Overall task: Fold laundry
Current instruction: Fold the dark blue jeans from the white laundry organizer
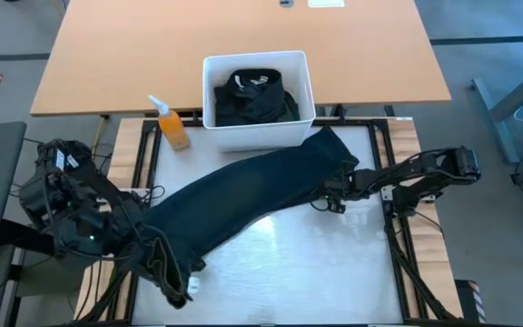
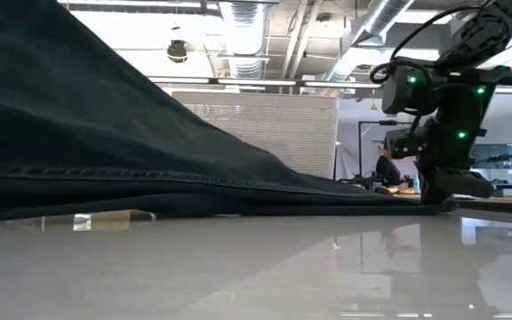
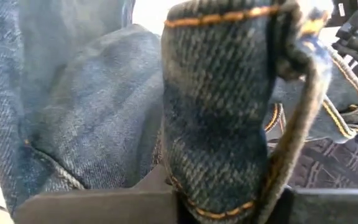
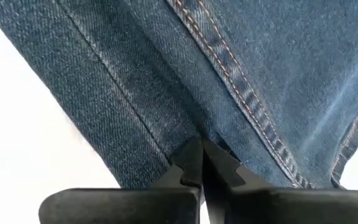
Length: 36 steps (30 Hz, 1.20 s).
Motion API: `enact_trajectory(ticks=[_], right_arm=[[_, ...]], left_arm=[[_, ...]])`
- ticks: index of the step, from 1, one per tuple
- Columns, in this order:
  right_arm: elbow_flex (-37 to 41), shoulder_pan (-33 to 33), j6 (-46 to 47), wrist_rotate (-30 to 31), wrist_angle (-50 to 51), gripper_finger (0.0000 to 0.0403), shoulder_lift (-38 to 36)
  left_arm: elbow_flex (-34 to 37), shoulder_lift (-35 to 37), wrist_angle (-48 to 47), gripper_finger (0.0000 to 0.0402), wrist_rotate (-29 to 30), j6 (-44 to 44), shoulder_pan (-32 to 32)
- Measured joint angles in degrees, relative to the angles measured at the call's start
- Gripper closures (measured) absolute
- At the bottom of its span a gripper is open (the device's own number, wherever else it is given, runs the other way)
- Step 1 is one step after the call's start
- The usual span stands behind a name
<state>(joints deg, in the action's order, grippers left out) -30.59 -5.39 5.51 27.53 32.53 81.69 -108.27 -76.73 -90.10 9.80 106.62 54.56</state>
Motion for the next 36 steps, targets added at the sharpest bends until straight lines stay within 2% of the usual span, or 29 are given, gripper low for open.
enact_trajectory(ticks=[7,10,13,16,19,22,29,32,36], right_arm=[[-0.91,2.09,-0.2,-0.3,1.7,0.0373,-3.08],[-3.78,3.69,-1.36,-0.38,4.85,0.0372,-6.22],[-6.86,4.39,-3.99,0.33,6.74,0.0377,-8.7],[-7.44,4.39,-6.79,-0.62,3.99,0.0379,-10.73],[-7.18,4.6,-8.09,-5.17,-3.92,0.0373,-11.15],[-6.51,5.59,-9.1,-10.45,-13.33,0.0369,-9.61],[-6.54,7.48,-12.74,-11.19,-28.68,0.0379,-0.37],[-6.54,8.0,-13.59,-11.19,-25.28,0.0379,3.42],[-6.93,8.55,-13.52,-10.32,-13.69,0.0374,6.03]], left_arm=[[0.0,-0.15,1.53,0.0378,5.44,-5.93,-0.04],[0.0,-0.02,3.49,0.0378,5.07,-7.94,-0.94],[0.0,0.96,4.85,0.0378,7.56,-9.95,-1.05],[0.0,1.83,4.88,0.0378,9.72,-12.63,-1.09],[0.0,2.25,4.96,0.0378,11.0,-14.17,-1.09],[0.0,2.86,4.9,0.0378,12.03,-15.16,-1.18],[0.0,3.22,4.87,0.0378,13.04,-15.96,-1.24],[0.0,3.21,4.9,0.0378,13.04,-15.25,-1.24],[0.0,3.24,4.92,0.0378,12.98,-14.24,-1.24]])
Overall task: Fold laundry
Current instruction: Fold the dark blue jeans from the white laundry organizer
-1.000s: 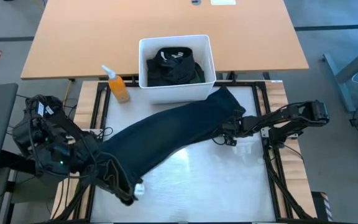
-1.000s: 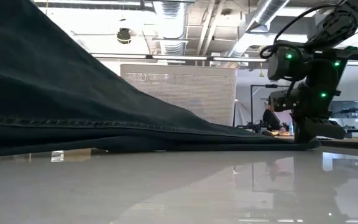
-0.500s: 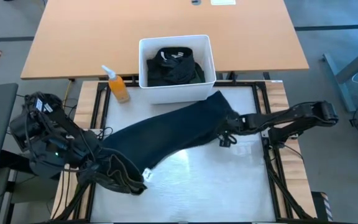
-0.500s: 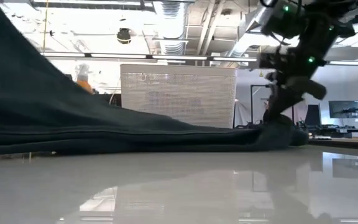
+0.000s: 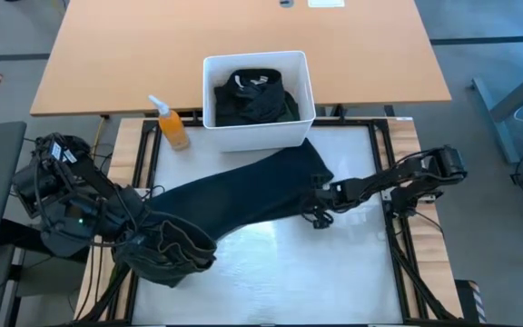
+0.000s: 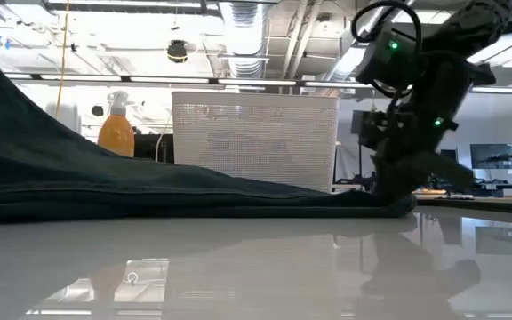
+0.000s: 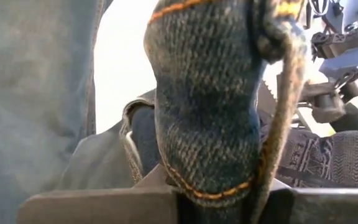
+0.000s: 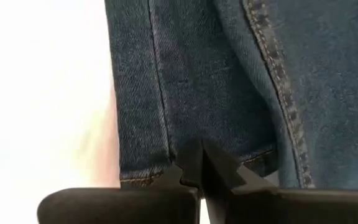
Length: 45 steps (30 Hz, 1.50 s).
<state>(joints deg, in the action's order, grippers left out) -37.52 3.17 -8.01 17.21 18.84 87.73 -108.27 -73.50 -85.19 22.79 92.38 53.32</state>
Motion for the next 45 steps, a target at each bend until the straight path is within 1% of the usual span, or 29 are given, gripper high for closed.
enact_trajectory(ticks=[4,6,9,12,16,19,22,27,29,32,36,37,39,42,45], right_arm=[[0.12,0.4,0.43,3.23,7.87,0.0372,0.17],[0.18,0.68,-0.12,3.84,9.06,0.0372,-1.19],[0.32,0.84,-3.54,3.9,10.74,0.0366,-3.72],[0.54,0.88,-5.01,4.48,12.73,0.0348,-6.49],[0.48,-0.04,-5.56,5.05,12.51,0.0316,-10.06],[0.46,-0.31,-5.32,5.18,16.35,0.0297,-13.84],[0.46,-0.32,-3.29,5.29,20.35,0.0287,-17.68],[0.39,-1.11,-3.87,5.4,18.18,0.0284,-22.26],[0.42,-1.9,-3.89,5.41,13.33,0.0284,-23.56],[0.4,-3.1,-2.09,4.34,0.21,0.0284,-24.24],[0.31,-3.52,0.02,-5.63,-19.51,0.0284,-20.78],[0.29,-3.45,0.57,-7.78,-24.06,0.0284,-19.06],[0.29,-3.02,1.98,-9.88,-31.16,0.0285,-15.02],[0.29,-2.24,4.2,-10.03,-41.26,0.0285,-6.57],[0.31,-1.29,6.32,-10.03,-51.35,0.0285,3.59]], left_arm=[[0.0,0.37,-0.45,0.0378,0.08,-0.68,-0.24],[0.0,0.65,-0.8,0.0378,0.41,-0.85,-0.74],[0.0,0.79,-1.18,0.0378,0.48,-0.85,-1.22],[0.0,0.79,-1.22,0.0378,0.45,-0.83,-1.26],[0.0,0.77,-1.27,0.0378,0.41,-0.79,-1.25],[0.0,0.77,-1.35,0.0378,0.41,-0.43,-1.25],[0.0,0.77,-1.51,0.0378,0.37,-0.28,-1.25],[0.0,0.79,-2.02,0.0378,0.72,-0.86,-1.57],[0.0,0.79,-2.22,0.0378,0.84,-1.42,-2.14],[0.0,0.79,-2.32,0.0378,1.03,-2.83,-3.01],[0.0,0.79,-2.32,0.0378,1.25,-6.1,-4.39],[0.0,0.79,-2.32,0.0378,1.56,-7.05,-4.68],[0.0,0.79,-2.32,0.0378,2.16,-9.1,-5.22],[0.0,0.79,-1.94,0.0378,2.82,-11.69,-5.75],[0.0,0.79,-0.84,0.0378,3.26,-14.72,-6.13]])
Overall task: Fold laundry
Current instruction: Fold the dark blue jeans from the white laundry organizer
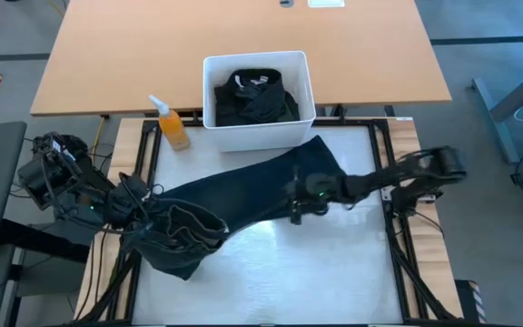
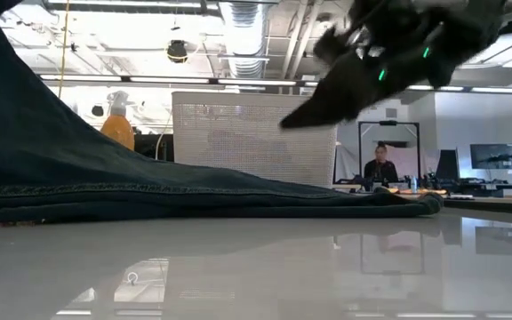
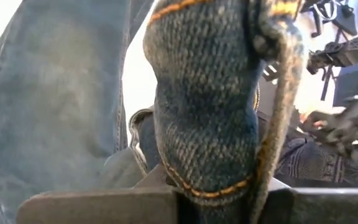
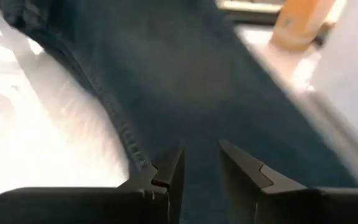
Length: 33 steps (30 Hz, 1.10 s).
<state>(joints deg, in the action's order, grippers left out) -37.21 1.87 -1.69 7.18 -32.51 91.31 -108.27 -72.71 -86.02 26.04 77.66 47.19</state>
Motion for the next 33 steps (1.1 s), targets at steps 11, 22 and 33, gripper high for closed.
enact_trajectory(ticks=[11,22,33], right_arm=[[-0.28,0.79,6.81,0.68,4.93,0.0285,13.29],[0.38,-2.69,4.94,21.18,46.97,0.0285,-6.24],[-0.02,2.18,7.69,13.28,23.42,0.0285,-14.11]], left_arm=[[0.0,-0.02,7.76,0.0378,11.04,-19.4,-0.71],[0.71,-1.21,17.34,0.0378,11.49,-39.69,-3.86],[15.36,-2.38,34.52,0.0378,11.06,-46.47,-4.75]])
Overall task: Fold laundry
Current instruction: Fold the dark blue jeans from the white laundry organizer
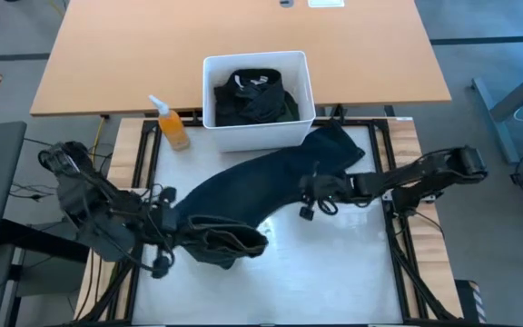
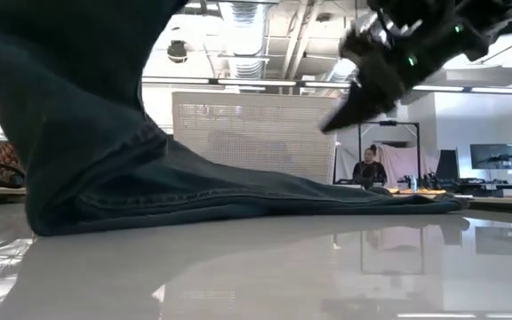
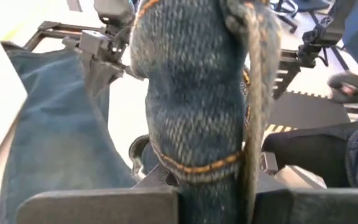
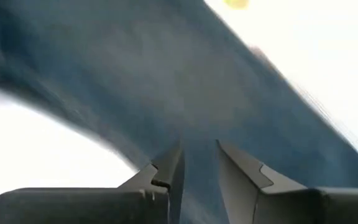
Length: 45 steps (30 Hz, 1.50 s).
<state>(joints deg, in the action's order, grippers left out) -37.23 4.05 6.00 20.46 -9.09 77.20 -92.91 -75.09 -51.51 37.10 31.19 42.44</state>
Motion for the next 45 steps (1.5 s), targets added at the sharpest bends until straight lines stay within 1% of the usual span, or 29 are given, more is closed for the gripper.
enact_trajectory(ticks=[1,4,8,11,13,15,17,21,24,27,30,33,36,40,42,45], right_arm=[[-0.01,0.92,-0.06,-0.13,-4.02,0.0285,1.95],[0.05,2.84,-0.39,-3.11,-15.92,0.0285,9.67],[0.08,4.0,0.05,-8.32,-32.52,0.0285,20.78],[0.06,3.48,1.81,-9.72,-40.96,0.0285,28.28],[0.02,2.62,3.71,-10.05,-42.33,0.0285,31.79],[-0.03,1.64,5.75,-10.56,-40.34,0.0285,33.86],[-0.03,0.65,7.17,-12.85,-35.73,0.0285,34.08],[0.82,-0.65,8.85,-19.19,-24.3,0.0285,30.46],[1.94,-0.41,8.8,-20.29,-14.03,0.0285,25.8],[2.37,-0.35,8.59,-20.37,-4.02,0.0285,20.7],[3.16,-0.33,8.61,-18.87,4.01,0.0285,16.61],[5.76,-0.44,8.81,-16.86,5.55,0.0285,13.78],[9.02,-1.19,10.45,-16.33,4.28,0.0285,11.81],[12.05,-2.38,13.05,-15.2,3.18,0.0285,9.76],[12.74,-3.06,13.48,-14.14,3.37,0.0285,8.66],[13.06,-4.19,13.64,-13.39,3.87,0.0285,7.14]], left_arm=[[1.39,0.0,2.52,0.0378,0.31,-1.11,-0.46],[5.14,0.0,10.59,0.0378,0.67,-6.28,-1.67],[8.05,0.0,21.52,0.0378,-2.04,-17.33,-2.98],[7.6,0.13,23.3,0.0378,-4.22,-20.96,-3.82],[7.57,0.52,23.22,0.0378,-4.98,-21.49,-4.34],[7.57,0.69,23.11,0.0378,-5.05,-21.68,-4.74],[7.57,0.83,23.1,0.0378,-5.06,-21.95,-4.85],[8.85,1.0,23.25,0.0378,-3.28,-22.17,-4.84],[13.13,1.44,25.77,0.0378,-3.18,-20.98,-5.06],[20.18,3.31,34.36,0.0378,-5.21,-21.06,-5.57],[29.35,6.4,45.66,0.0378,-10.23,-20.9,-5.86],[39.94,9.62,55.72,0.0378,-16.64,-17.78,-5.84],[50.17,12.84,63.17,0.0378,-22.2,-9.98,-5.84],[62.45,14.87,76.17,0.0378,-32.11,2.4,-5.69],[67.28,14.84,81.29,0.0378,-35.94,8.24,-5.69],[72.28,14.82,85.14,0.0378,-38.7,15.54,-5.69]])
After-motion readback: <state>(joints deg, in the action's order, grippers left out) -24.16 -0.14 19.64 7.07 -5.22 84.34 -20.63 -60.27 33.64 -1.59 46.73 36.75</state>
